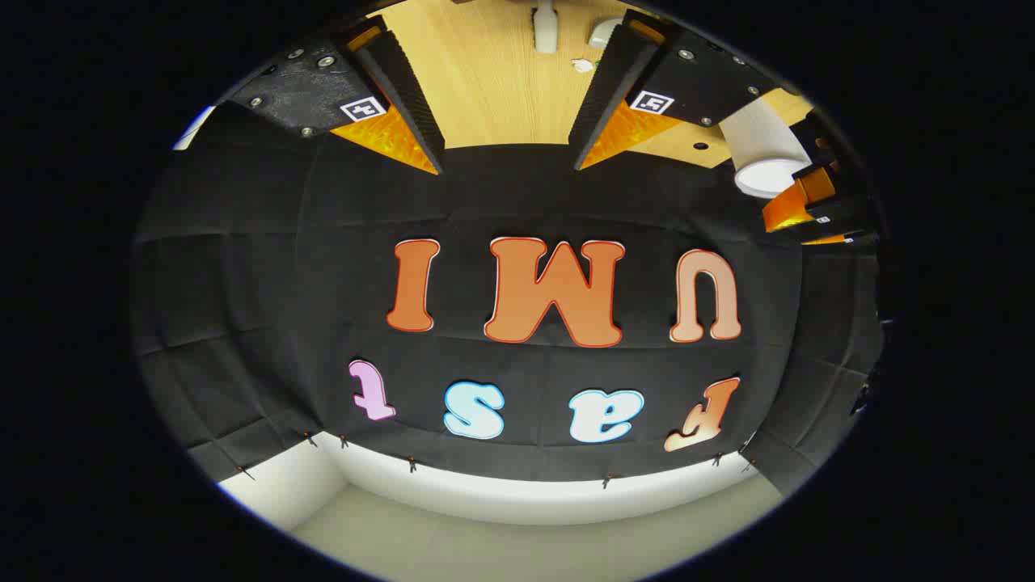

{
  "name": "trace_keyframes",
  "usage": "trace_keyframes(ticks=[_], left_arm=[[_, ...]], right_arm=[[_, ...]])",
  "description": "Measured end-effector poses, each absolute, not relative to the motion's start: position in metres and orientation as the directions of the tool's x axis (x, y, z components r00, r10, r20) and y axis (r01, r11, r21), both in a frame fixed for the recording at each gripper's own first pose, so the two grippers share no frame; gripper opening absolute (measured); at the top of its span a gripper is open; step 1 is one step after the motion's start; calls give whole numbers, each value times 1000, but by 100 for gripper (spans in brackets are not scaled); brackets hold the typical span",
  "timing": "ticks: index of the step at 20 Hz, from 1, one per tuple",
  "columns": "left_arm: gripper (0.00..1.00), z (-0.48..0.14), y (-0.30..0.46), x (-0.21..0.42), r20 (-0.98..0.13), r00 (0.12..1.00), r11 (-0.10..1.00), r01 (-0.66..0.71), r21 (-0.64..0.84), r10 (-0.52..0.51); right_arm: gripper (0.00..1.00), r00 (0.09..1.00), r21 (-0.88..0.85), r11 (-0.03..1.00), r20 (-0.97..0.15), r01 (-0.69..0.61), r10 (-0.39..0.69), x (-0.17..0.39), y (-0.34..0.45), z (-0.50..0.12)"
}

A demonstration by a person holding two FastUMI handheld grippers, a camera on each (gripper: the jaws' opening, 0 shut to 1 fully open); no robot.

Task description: Pick up the small broom and dustpan from the desktop, sweep the trash into the dustpan with the broom, and then empty the trash into the garbage bin.

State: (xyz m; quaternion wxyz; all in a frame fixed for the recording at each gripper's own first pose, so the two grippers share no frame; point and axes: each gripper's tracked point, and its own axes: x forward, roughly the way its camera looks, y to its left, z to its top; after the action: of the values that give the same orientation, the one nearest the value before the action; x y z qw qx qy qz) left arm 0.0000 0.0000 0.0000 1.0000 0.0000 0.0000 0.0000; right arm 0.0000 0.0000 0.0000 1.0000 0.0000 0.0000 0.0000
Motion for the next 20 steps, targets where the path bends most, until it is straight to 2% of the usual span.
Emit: trace_keyframes(ticks=[1, 4, 11, 20], left_arm=[[94, -3, -5, 2, -5, 1000, 1000, -19, -7, 19], [94, -18, -16, -13, -37, 997, 996, -76, -50, 74], [95, -46, -34, -24, -117, 986, 990, -126, -63, 118], [94, -50, -53, -28, -129, 987, 994, -102, -24, 98]], right_arm=[[93, 1000, -11, 1000, 1, -10, 10, 0, -1, -3], [93, 996, -5, 998, -57, -65, 64, 2, -3, -28], [93, 982, 0, 987, -100, -161, 160, 6, -2, -52], [93, 980, 10, 985, -105, -171, 171, 8, -2, -57]])
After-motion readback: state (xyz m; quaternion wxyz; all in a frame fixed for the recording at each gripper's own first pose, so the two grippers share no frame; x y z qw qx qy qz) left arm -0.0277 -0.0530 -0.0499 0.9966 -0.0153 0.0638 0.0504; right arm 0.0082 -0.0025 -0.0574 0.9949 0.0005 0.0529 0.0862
